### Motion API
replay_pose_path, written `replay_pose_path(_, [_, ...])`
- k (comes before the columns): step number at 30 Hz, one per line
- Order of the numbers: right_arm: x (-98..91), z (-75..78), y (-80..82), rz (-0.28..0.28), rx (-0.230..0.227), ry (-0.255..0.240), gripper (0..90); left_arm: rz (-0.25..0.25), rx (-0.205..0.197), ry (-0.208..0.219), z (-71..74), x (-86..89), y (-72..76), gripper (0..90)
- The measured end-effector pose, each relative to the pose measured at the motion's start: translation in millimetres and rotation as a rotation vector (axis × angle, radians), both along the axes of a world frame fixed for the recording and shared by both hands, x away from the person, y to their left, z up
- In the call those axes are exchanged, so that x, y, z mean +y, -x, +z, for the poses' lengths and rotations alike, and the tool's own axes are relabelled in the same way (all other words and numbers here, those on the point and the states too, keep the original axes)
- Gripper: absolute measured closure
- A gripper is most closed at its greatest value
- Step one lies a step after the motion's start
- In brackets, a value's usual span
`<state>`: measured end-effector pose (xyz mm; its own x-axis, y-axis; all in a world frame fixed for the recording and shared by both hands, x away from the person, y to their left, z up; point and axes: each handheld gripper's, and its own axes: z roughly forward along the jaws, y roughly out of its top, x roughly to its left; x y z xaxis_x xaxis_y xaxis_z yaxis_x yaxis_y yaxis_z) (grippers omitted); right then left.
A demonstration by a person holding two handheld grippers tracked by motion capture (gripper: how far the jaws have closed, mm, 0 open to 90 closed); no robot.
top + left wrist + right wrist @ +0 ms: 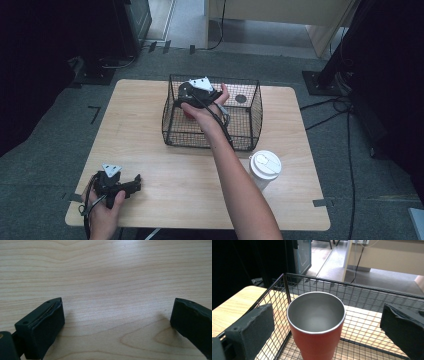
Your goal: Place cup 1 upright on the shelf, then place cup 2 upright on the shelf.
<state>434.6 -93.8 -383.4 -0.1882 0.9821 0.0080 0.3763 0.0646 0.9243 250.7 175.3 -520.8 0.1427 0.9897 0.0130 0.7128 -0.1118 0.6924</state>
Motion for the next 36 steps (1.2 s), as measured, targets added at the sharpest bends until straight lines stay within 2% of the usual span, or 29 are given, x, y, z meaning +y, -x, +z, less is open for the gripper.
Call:
replay_pose_path(8, [-5.2, 1.9, 23.0, -0.01, 0.0, -0.027, 0.0, 0.001, -0.001, 0.001, -0.1, -0.1, -0.1, 0.0])
replay_pose_path(14, [-2.6, 2.1, 47.4, -0.004, -0.011, 0.026, 0.0, 0.002, -0.002, 0.002, 0.0, -0.2, -0.2, 0.0])
replay_pose_path(21, [-4.1, 3.3, 72.3, 0.035, -0.005, 0.01, 0.0, 0.001, 0.0, 0.001, 0.0, -0.1, -0.1, 0.0])
replay_pose_path(28, [-10.6, 0.3, 91.0, 0.032, -0.007, 0.05, 0.0, 0.001, -0.001, 0.001, 0.0, -0.1, -0.1, 0.0])
replay_pose_path(33, [-14.8, -2.8, 104.8, 0.04, 0.004, 0.061, 0.0, 0.001, -0.001, 0.001, -0.1, -0.1, -0.1, 0.0])
replay_pose_path(36, [-17.2, -2.8, 115.9, 0.056, 0.0, 0.051, 0.0, 0.001, 0.001, 0.0, 0.0, -0.1, -0.1, 0.0])
